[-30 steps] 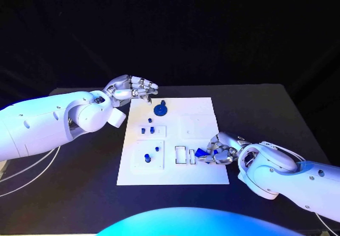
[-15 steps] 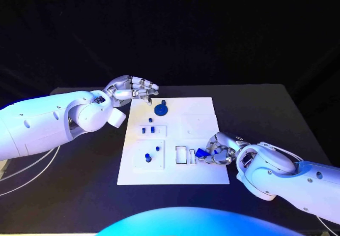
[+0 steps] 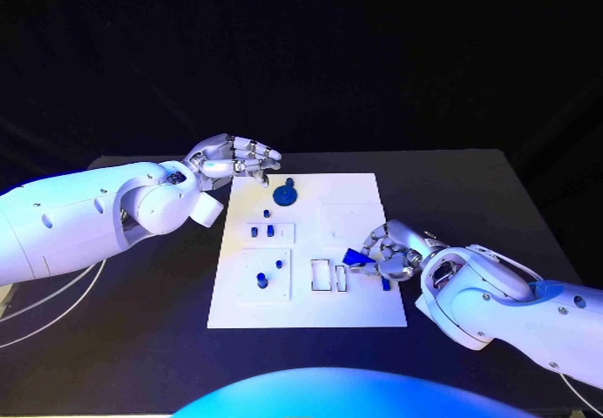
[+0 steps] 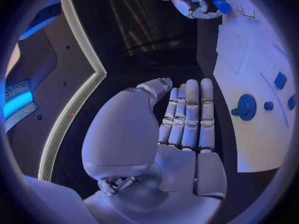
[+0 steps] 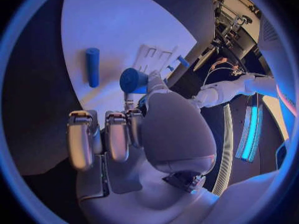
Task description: Assemble the parts on the task board
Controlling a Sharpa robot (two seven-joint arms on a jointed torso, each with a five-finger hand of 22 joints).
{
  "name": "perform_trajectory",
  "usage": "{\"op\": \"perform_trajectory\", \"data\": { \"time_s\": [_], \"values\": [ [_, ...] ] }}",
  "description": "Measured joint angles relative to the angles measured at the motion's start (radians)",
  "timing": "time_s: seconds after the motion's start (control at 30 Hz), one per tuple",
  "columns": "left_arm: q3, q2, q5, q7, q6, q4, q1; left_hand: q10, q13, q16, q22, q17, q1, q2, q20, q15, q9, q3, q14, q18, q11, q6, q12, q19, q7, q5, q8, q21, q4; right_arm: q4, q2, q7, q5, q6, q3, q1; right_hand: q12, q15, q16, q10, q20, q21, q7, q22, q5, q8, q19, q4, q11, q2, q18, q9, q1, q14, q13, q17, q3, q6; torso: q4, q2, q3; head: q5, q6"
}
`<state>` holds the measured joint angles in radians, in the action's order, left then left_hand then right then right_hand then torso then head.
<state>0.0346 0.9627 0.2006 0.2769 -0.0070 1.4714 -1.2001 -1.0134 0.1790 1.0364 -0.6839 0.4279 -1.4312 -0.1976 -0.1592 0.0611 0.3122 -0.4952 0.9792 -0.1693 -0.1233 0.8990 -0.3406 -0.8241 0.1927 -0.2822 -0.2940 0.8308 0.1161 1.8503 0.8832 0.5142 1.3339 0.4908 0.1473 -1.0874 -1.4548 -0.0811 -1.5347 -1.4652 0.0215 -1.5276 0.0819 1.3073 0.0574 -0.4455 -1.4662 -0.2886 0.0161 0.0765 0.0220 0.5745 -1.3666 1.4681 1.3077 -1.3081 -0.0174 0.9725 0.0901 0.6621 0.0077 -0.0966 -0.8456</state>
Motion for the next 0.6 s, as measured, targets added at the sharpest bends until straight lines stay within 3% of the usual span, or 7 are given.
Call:
{"op": "perform_trajectory", "data": {
  "time_s": [0.3, 0.47, 0.6],
  "values": [
    [0.000, -0.001, 0.000, -0.001, 0.001, 0.000, 0.000, 0.000, 0.000, 0.000, 0.000, 0.000, 0.000, 0.000, 0.000, 0.000, 0.000, 0.000, 0.000, 0.000, 0.000, 0.000, 0.000, 0.000, 0.000, 0.000, 0.000, 0.000, 0.000, 0.004, -0.035, -0.024, -0.087, 0.027, 0.001, -0.010, 0.000, 0.000, 0.000, 0.000, 0.000, 0.000, 0.001, 0.001, -0.004, 0.000, 0.000, -0.003, 0.000, -0.005, 0.000, -0.005, 0.005, 0.000, 0.000, 0.000, -0.003, 0.001, 0.0000, 0.000, 0.0006, -0.004, 0.001],
    [0.000, -0.002, 0.000, -0.002, 0.002, 0.000, 0.000, 0.000, 0.000, 0.000, 0.000, 0.000, 0.000, 0.000, 0.000, 0.000, 0.000, 0.000, 0.000, 0.000, 0.000, 0.000, 0.000, 0.000, 0.000, 0.000, 0.000, 0.000, 0.000, -0.016, -0.077, -0.026, -0.117, 0.024, 0.004, -0.004, 0.000, 0.000, 0.000, 0.000, 0.000, 0.000, 0.005, 0.001, -0.001, 0.000, 0.000, -0.003, 0.000, -0.044, 0.000, -0.009, 0.044, 0.000, 0.000, 0.000, -0.003, 0.004, -0.0007, 0.001, 0.0012, -0.006, -0.003],
    [0.000, -0.003, 0.000, -0.002, 0.002, 0.001, 0.000, 0.000, 0.000, 0.000, 0.002, 0.001, 0.000, 0.000, 0.000, 0.000, 0.000, 0.000, 0.000, 0.000, 0.000, 0.000, 0.000, 0.000, 0.000, 0.000, 0.000, 0.000, 0.000, -0.032, -0.107, -0.020, -0.130, 0.022, 0.007, 0.001, -0.005, 0.000, 0.000, 0.000, 0.000, -0.004, 0.008, 0.001, 0.001, 0.000, 0.000, -0.004, 0.000, -0.049, 0.000, -0.009, 0.072, 0.000, 0.000, 0.000, 0.003, 0.006, -0.0020, 0.001, 0.0008, -0.005, -0.004]
  ]
}}
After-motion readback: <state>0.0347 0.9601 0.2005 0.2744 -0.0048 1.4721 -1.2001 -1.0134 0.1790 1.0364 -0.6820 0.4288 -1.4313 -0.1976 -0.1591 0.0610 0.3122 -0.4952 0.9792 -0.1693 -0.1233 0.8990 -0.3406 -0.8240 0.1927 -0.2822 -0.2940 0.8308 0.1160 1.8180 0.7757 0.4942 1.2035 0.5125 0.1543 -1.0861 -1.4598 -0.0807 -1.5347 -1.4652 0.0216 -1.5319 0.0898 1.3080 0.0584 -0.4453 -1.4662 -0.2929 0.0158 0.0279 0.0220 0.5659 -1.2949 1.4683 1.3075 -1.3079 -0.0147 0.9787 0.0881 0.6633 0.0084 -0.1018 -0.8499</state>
